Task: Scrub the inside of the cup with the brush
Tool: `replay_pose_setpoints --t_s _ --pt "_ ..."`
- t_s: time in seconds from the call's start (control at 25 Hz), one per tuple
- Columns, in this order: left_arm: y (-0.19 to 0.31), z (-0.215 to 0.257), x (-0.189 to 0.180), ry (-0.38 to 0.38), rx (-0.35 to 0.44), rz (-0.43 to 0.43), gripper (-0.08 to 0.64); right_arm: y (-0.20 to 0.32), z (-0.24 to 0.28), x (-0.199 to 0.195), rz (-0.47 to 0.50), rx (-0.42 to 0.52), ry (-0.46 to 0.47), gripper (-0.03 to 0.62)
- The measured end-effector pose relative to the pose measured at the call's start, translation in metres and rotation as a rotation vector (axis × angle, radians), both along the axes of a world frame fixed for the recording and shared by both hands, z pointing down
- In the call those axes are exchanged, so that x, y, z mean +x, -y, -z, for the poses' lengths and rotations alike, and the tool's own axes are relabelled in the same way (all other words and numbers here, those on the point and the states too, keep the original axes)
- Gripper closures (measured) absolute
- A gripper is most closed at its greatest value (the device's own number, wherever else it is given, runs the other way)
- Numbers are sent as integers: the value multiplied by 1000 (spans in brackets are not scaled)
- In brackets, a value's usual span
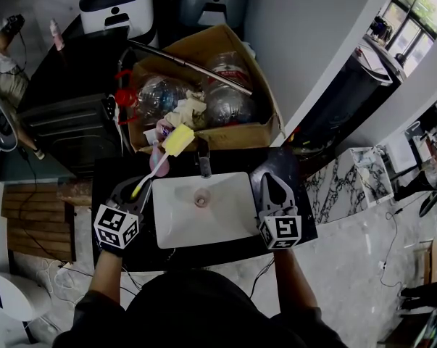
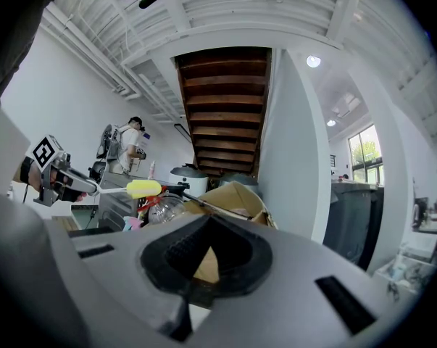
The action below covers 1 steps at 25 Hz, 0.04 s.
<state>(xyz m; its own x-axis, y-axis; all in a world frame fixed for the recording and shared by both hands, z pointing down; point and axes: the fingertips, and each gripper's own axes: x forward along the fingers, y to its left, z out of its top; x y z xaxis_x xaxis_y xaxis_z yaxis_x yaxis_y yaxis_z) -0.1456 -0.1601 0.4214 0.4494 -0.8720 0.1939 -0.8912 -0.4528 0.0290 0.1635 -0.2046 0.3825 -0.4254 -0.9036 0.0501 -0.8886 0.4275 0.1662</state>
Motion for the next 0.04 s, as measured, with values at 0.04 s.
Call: replay_pose_setpoints --t_s 0.04 --pt "0 0 0 0 0 0 523 0 0 0 0 0 -1 592"
